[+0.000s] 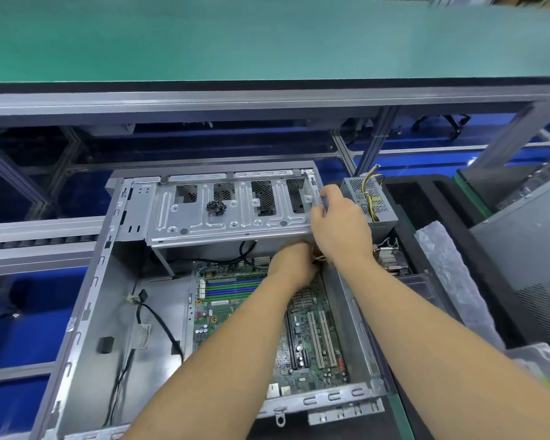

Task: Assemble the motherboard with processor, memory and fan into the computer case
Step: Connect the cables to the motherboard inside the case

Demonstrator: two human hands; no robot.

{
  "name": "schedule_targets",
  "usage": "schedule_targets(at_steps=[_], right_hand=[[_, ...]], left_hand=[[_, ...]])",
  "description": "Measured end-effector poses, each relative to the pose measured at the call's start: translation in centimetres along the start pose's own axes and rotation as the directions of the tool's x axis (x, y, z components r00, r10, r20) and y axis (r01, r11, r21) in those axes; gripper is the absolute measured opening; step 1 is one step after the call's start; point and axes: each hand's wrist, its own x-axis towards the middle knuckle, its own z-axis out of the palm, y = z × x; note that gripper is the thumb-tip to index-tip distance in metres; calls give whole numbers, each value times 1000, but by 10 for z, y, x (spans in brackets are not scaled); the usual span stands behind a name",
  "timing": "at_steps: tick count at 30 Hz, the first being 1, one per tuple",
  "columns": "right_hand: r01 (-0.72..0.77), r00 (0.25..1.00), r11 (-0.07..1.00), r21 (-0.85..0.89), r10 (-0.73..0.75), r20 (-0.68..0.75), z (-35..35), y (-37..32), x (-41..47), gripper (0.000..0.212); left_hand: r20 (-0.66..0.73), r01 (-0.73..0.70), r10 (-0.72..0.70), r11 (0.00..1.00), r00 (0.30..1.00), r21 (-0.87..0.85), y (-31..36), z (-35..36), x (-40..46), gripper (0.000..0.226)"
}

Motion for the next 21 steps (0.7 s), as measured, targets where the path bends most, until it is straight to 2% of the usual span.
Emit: schedule_targets(at_steps=[3, 6, 13, 21], right_hand=[[-5, 1000, 1000, -3, 5, 6, 0, -1, 0, 21], [-11, 1000, 1000, -8, 11, 8, 1, -1, 1, 21], [-16, 1000, 1000, -10, 16, 9, 0, -1, 1, 23], [-14, 1000, 1000, -10, 14, 11, 0, -2, 0, 22]], left_hand=[[46, 22, -18, 996, 999, -87, -15, 2, 1, 20], [33, 25, -25, 999, 999, 22, -16, 8, -2, 31], [-73, 20, -16, 998, 997, 63, -8, 10, -6, 19], [-84, 42, -42, 999, 996, -4, -8, 13, -5, 39]])
